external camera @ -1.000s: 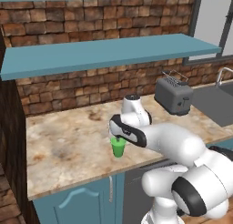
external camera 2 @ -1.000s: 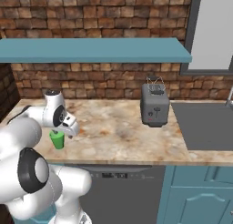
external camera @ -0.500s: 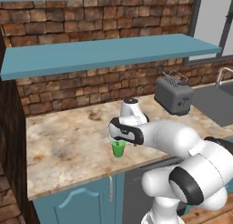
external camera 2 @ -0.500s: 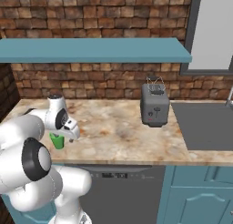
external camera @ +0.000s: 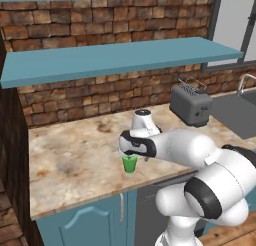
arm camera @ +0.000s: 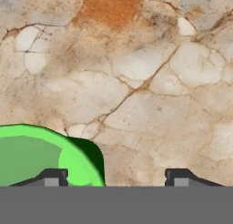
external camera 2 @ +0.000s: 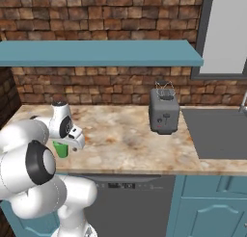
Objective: Place the pitcher and cup on the dining counter for serving.
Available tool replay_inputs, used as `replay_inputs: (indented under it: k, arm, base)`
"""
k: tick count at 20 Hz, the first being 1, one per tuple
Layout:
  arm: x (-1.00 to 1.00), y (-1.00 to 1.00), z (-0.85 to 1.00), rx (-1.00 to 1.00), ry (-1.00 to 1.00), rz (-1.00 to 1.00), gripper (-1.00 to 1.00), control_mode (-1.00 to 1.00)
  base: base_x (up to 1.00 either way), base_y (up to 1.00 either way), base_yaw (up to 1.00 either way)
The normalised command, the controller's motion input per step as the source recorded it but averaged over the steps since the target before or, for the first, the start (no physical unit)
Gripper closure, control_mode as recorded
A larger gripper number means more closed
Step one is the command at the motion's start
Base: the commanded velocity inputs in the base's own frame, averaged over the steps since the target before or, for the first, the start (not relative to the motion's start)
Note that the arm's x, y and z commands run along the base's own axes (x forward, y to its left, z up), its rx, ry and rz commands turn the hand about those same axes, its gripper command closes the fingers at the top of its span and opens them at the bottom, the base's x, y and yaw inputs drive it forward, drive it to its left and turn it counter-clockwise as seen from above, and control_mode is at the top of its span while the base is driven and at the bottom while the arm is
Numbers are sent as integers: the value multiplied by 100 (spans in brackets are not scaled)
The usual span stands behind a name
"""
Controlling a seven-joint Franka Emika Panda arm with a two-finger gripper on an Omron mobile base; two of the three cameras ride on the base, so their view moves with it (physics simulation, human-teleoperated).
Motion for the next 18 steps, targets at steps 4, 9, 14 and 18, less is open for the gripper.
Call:
replay_inputs:
  k: [4,9,14,18]
  arm:
    - [0,0,-2,0,0,0,100,-100]
    - [0,0,0,0,0,0,100,-100]
    - [0,0,0,0,0,0,100,-100]
    - [0,0,1,0,0,0,100,-100]
  base:
    - [0,0,0]
    - [0,0,0]
    - [0,0,0]
    - [0,0,0]
